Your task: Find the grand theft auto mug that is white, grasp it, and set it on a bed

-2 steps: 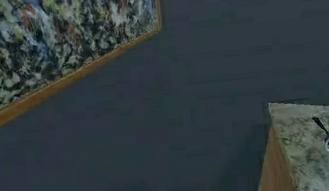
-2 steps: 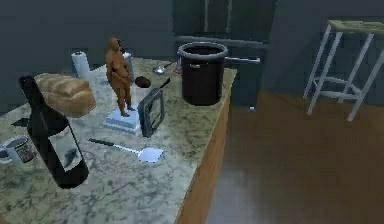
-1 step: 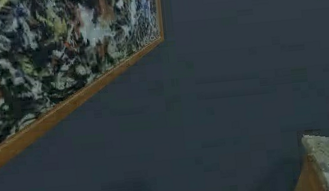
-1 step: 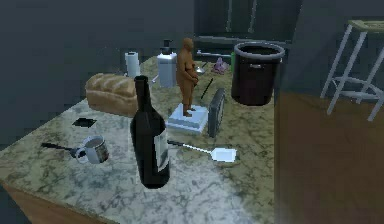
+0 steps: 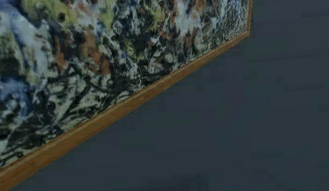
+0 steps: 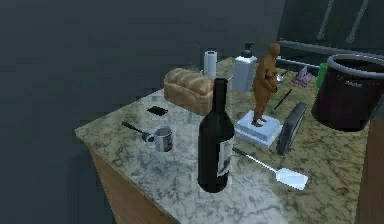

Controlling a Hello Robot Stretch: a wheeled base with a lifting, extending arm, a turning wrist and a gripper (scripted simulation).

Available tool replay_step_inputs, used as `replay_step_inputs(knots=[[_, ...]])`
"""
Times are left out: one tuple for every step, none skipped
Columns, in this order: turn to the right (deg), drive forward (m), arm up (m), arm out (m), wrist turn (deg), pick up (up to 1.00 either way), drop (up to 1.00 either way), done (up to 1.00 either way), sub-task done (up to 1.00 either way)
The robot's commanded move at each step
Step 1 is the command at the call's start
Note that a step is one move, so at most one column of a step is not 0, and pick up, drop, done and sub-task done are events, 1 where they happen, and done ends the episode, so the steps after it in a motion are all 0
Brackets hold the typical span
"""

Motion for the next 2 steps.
replay_step_inputs(knots=[[0.0, 0.00, 0.50, 0.00, 0.0, 0.00, 0.00, 0.00, 0.00], [0.0, 0.00, 0.38, 0.00, 0.0, 0.00, 0.00, 0.00, 0.00]])
